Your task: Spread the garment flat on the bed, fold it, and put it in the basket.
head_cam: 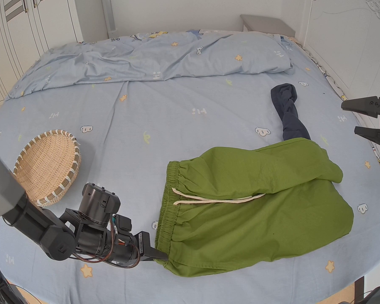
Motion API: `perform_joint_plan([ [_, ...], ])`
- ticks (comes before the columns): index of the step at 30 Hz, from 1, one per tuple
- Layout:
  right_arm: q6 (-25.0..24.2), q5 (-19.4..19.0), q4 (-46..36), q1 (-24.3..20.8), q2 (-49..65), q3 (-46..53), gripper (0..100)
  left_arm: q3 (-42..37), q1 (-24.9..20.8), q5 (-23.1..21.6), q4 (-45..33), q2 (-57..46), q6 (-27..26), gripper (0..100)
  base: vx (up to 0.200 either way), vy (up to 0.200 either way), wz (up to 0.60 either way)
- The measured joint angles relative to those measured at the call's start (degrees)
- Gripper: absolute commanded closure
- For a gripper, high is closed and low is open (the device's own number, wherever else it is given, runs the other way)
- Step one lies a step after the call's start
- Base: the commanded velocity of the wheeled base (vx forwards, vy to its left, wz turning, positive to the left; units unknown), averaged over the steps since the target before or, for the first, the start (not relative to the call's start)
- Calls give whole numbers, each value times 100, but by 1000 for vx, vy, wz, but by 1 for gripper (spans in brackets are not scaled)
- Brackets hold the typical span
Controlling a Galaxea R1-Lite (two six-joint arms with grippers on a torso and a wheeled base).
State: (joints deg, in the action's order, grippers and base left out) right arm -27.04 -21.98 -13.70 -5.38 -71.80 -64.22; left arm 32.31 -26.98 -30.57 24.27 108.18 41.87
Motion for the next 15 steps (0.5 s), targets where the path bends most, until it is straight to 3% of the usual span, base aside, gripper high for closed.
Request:
perform_joint_plan([
  [10,-9,17,189,177,28,-50,0,488,-130,154,473,-1319,788,100,0,0,0],
  [15,-11,20,213,216,52,-66,0,689,140,-35,296,-2406,989,100,0,0,0],
])
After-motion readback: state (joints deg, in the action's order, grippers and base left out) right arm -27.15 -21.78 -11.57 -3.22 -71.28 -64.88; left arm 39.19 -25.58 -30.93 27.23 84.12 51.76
